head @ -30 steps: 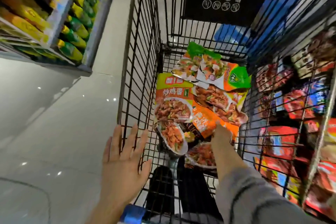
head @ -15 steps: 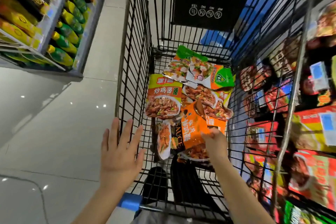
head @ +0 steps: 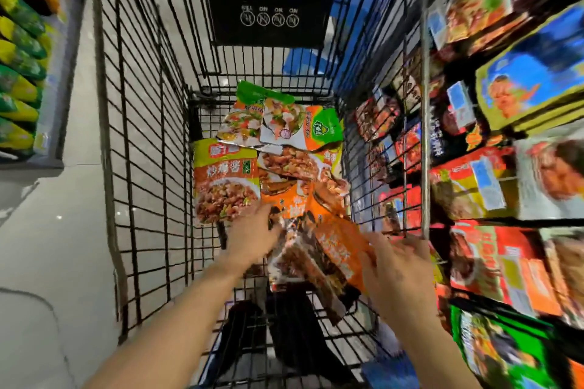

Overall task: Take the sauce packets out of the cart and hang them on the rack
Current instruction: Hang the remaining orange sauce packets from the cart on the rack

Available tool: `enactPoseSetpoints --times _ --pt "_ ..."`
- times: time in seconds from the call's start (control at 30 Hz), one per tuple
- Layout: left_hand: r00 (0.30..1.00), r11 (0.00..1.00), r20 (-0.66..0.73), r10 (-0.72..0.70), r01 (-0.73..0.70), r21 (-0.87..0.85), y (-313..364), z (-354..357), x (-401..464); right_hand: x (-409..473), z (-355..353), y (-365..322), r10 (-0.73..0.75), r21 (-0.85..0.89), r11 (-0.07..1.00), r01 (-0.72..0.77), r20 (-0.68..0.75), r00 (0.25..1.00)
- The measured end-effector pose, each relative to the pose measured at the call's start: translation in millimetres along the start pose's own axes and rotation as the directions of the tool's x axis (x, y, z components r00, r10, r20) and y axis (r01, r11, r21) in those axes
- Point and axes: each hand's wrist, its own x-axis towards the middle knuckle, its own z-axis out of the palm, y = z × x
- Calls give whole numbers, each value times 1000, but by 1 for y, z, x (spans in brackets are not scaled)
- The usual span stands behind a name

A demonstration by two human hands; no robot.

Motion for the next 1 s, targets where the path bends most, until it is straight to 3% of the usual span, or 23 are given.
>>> enactPoseSetpoints --times 0.1,0.2,0.33,0.57,0.67,0.8,1.0 --pt "991 981 92 102 -115 155 -6 12 49 8 -3 25 -132 -99 987 123 -94 987" --pt "982 973 141 122 -147 181 -8 22 91 14 5 47 -181 -59 983 175 -117 977" --pt "987 964 160 21 -62 258 -5 35 132 19 15 57 -181 95 976 196 -153 972" --pt "976 921 179 -120 42 386 0 48 132 17 18 54 -157 75 982 174 -194 968" --pt "958 915 231 -167 63 399 2 46 131 16 18 54 -152 64 984 166 -189 970" --pt "966 938 166 -198 138 319 0 39 138 18 18 52 -146 45 987 157 -188 971" --pt "976 971 166 -140 103 217 -8 36 123 18 19 51 -139 -6 990 141 -186 973"
